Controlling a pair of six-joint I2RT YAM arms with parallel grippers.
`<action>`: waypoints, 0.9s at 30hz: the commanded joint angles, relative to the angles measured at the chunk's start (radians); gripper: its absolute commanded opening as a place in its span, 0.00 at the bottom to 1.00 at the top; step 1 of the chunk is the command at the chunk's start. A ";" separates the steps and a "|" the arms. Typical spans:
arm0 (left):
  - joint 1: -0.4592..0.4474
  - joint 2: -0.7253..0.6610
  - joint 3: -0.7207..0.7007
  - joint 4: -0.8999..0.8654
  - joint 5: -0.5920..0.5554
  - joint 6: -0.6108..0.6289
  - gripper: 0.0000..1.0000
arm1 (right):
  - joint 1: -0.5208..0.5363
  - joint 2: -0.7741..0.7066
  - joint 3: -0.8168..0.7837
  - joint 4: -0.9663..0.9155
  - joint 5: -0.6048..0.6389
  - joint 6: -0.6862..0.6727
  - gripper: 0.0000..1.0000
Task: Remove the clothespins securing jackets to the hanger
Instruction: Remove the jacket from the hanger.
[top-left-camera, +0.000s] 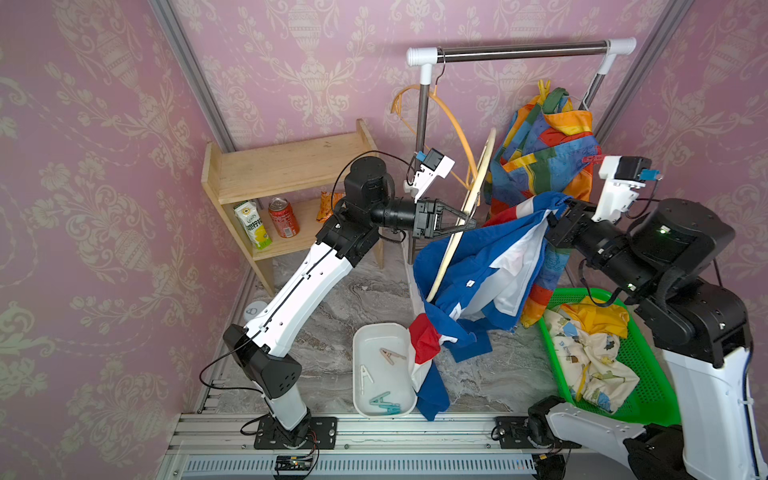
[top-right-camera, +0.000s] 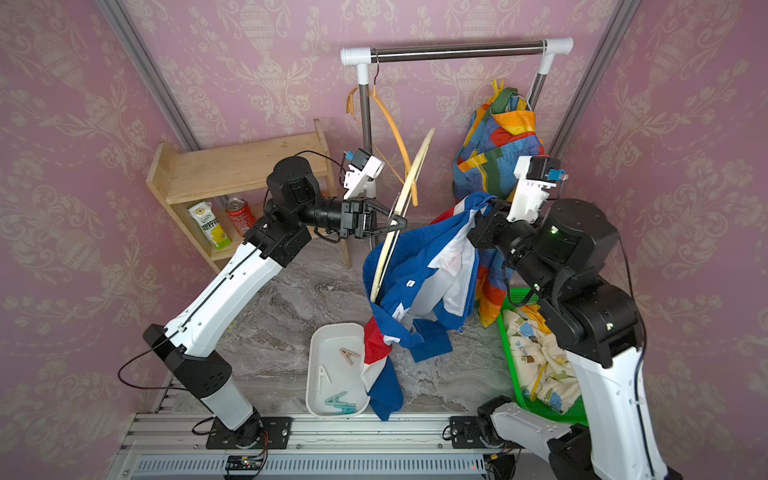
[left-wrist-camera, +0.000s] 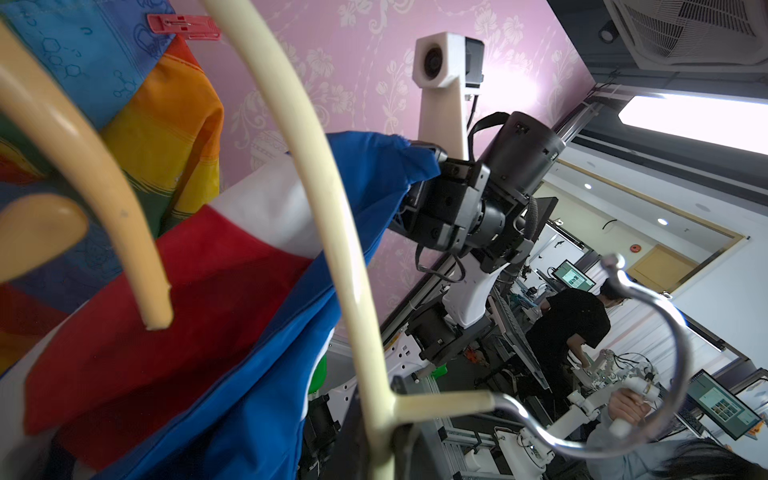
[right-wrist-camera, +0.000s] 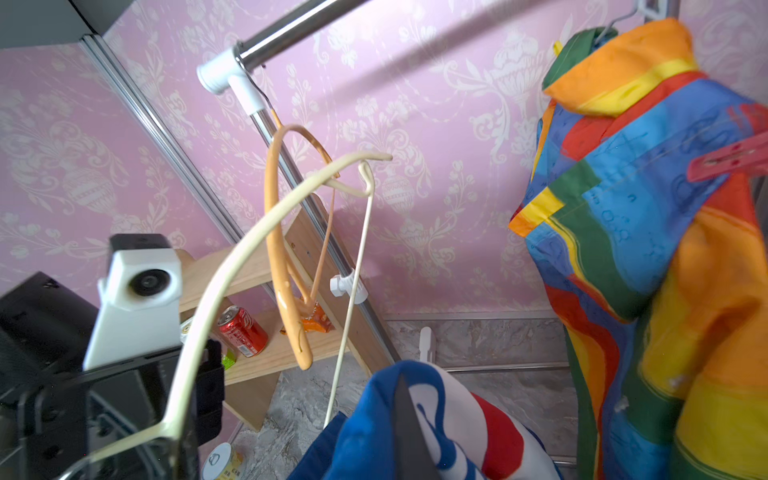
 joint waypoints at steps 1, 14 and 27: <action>0.008 -0.007 0.010 0.034 -0.009 0.016 0.00 | 0.003 0.004 0.161 0.064 0.010 -0.059 0.00; 0.001 -0.031 -0.142 0.272 -0.025 -0.138 0.00 | 0.003 0.147 0.554 0.062 0.333 -0.509 0.00; 0.000 -0.002 -0.097 0.412 -0.045 -0.198 0.00 | 0.001 0.130 0.429 0.060 0.645 -0.898 0.00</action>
